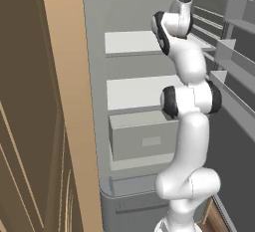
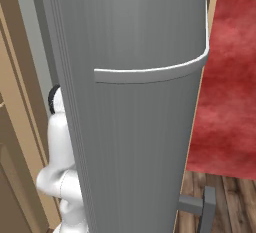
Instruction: Place the mustard and mustard from the counter to the top shelf of the fridge. If the existing items in the fridge are on the top shelf, move them to other shelves.
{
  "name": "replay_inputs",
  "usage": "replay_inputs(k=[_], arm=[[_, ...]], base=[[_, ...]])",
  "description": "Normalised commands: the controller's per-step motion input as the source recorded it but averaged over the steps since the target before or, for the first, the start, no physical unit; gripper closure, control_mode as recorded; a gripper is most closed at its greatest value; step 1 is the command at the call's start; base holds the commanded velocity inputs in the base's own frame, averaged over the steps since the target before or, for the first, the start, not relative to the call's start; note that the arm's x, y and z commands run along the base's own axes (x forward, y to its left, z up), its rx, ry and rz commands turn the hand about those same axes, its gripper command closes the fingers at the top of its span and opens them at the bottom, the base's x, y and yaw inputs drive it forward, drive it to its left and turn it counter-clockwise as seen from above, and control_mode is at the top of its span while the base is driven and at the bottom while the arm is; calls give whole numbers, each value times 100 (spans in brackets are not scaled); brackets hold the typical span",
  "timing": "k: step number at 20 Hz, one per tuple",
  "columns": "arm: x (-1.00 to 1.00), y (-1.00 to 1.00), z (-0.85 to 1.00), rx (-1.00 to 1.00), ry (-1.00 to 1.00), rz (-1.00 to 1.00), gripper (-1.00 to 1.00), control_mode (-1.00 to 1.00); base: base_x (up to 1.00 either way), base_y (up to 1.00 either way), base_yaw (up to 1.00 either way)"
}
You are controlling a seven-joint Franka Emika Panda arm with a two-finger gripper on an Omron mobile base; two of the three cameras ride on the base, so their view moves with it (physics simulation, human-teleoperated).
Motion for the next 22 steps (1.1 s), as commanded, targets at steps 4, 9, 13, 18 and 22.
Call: replay_inputs(k=[4,9,13,18,22], arm=[[0,3,-16,1,-8,0,100,-100],[-32,25,5,0,-27,0,100,-100],[-64,54,17,-1,-49,0,100,-100],[-100,34,52,0,-37,0,100,-100],[-100,6,76,0,-10,0,100,-100]], base=[[0,0,0],[0,0,0],[0,0,0],[0,0,0],[0,0,0]])
